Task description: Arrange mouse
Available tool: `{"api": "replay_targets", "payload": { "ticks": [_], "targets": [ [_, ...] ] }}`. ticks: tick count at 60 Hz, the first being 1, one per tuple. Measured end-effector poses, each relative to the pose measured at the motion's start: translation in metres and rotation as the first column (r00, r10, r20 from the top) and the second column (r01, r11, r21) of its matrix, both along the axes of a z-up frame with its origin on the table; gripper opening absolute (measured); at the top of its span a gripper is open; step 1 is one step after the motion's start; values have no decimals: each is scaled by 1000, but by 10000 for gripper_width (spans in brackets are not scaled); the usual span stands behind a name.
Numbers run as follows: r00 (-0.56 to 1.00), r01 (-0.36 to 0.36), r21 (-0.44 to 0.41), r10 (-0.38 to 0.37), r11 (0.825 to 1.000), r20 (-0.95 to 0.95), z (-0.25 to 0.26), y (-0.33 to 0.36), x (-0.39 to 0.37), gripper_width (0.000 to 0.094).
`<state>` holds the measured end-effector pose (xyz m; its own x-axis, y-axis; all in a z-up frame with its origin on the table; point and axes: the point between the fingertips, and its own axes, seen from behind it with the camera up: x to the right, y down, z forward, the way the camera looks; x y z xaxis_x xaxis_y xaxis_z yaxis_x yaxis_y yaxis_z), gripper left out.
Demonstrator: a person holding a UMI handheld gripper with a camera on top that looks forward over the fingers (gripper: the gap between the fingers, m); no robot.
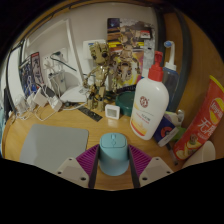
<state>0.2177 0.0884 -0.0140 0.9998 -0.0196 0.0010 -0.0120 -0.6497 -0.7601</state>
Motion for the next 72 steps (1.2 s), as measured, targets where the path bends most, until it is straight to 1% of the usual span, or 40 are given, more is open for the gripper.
{"api": "replay_targets", "payload": {
  "ticks": [7, 8, 11, 12, 13, 15, 19, 24, 26, 28, 31, 34, 38, 45, 47, 50, 54, 60, 72],
  "targets": [
    [1000, 6, -5, -6, 1000, 14, -1, -1, -1, 456],
    [1000, 6, -7, -6, 1000, 15, -1, -1, -1, 424],
    [1000, 11, -14, -11, 1000, 11, -2, -2, -1, 377],
    [1000, 13, -15, -13, 1000, 8, -2, -2, -1, 394],
    [1000, 20, -14, -20, 1000, 5, -2, -2, -1, 334],
    [1000, 30, -15, -30, 999, 6, -1, -2, 0, 311],
    [999, 36, -24, -36, 999, 11, -2, -2, 0, 304],
    [998, 67, -28, -66, 997, 19, 0, -3, 6, 305],
    [996, 90, -29, -89, 996, 23, 2, -4, 9, 305],
    [996, 90, -30, -90, 995, 6, 8, -4, 5, 303],
    [993, 115, 1, -115, 993, -6, 28, -2, 5, 303],
    [994, 110, 52, -111, 993, 15, 59, 1, 2, 306],
    [993, 113, 121, -114, 986, 3, 108, 7, -13, 305],
    [997, 80, 226, -82, 971, -2, 181, 7, -54, 305],
    [997, 69, 246, -71, 967, -2, 194, 5, -72, 305],
    [999, 45, 255, -44, 966, -11, 204, 3, -95, 305],
    [1000, 12, 256, -10, 967, -6, 204, -1, -128, 304],
    [1000, -19, 223, 23, 975, -14, 183, -4, -169, 305],
    [999, -45, 102, 46, 994, -4, 101, -13, -208, 305]
  ]
}}
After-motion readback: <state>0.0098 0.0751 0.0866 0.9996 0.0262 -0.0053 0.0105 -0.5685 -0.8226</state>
